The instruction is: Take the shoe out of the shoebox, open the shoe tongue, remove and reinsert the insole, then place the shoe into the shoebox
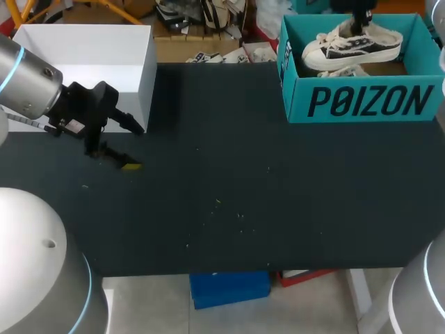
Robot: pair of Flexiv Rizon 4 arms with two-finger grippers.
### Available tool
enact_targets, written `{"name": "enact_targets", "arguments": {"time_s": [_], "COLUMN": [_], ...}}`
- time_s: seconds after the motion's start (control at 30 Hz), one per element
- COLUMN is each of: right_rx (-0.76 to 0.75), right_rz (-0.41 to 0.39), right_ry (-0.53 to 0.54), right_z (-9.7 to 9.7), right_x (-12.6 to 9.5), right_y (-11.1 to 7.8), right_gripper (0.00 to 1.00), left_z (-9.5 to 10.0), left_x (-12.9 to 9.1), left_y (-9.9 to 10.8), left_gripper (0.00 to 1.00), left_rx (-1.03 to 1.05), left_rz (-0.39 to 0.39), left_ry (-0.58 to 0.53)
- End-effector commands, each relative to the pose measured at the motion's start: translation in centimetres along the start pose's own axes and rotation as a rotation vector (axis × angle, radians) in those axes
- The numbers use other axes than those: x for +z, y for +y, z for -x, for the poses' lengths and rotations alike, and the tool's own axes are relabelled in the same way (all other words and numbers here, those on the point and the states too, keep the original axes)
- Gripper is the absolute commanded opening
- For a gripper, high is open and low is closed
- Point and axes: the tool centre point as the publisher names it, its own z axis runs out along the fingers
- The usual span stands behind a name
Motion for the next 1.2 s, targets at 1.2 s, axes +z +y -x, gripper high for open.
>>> {"name": "enact_targets", "arguments": {"time_s": [1.2], "right_rx": [0.009], "right_rz": [0.041], "right_ry": [0.008], "right_z": [3.9], "right_x": [4.8], "right_y": [-0.4], "right_gripper": [0.00], "left_z": [-0.1], "left_x": [0.1], "left_y": [0.0], "left_gripper": [1.00], "left_rx": [0.001], "left_rz": [0.001], "left_ry": [-0.003]}}
